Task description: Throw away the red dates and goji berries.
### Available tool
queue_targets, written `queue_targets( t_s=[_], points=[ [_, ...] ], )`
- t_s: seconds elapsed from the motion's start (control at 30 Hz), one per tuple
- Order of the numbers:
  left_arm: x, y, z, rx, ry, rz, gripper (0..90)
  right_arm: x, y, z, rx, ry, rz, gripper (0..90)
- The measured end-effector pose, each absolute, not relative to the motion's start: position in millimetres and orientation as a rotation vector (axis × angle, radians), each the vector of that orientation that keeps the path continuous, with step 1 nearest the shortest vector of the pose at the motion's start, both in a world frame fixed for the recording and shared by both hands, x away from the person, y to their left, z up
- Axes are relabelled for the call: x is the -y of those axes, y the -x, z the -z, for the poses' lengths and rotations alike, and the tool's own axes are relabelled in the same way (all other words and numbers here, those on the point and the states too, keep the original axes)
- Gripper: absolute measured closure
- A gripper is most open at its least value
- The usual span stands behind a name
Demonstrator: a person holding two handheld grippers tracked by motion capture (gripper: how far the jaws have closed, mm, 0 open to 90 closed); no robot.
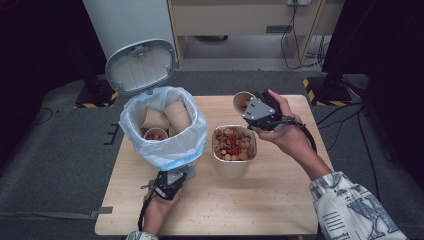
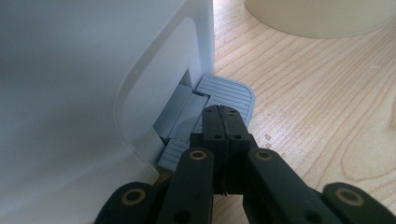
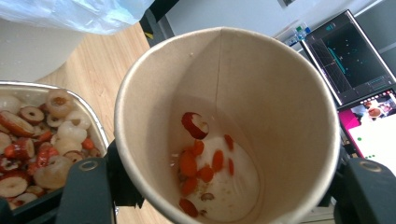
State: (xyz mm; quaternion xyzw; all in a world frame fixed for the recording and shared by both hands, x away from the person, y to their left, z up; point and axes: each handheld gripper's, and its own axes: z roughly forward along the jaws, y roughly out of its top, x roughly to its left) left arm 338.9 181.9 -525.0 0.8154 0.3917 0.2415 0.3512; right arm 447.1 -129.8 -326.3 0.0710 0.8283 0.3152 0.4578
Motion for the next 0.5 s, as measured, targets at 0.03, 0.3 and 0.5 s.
queue_targets(
  t_s=[0.03, 0.3, 0.5],
  points=[
    [-181.8, -338.8, 524.9, -1.014, -2.112, -0.626, 89.8, 129.9, -447.5, 325.7, -2.035, -0.177, -0.773, 32.9],
    [-182.2, -338.4, 524.5, -1.022, -2.118, -0.639, 89.8, 130.9, -447.2, 318.7, -2.02, -0.139, -0.747, 32.9],
    [-183.0, -339.4, 524.4, -1.004, -2.126, -0.634, 89.8, 131.6, -446.8, 314.8, -2.01, -0.137, -0.754, 33.0]
  ],
)
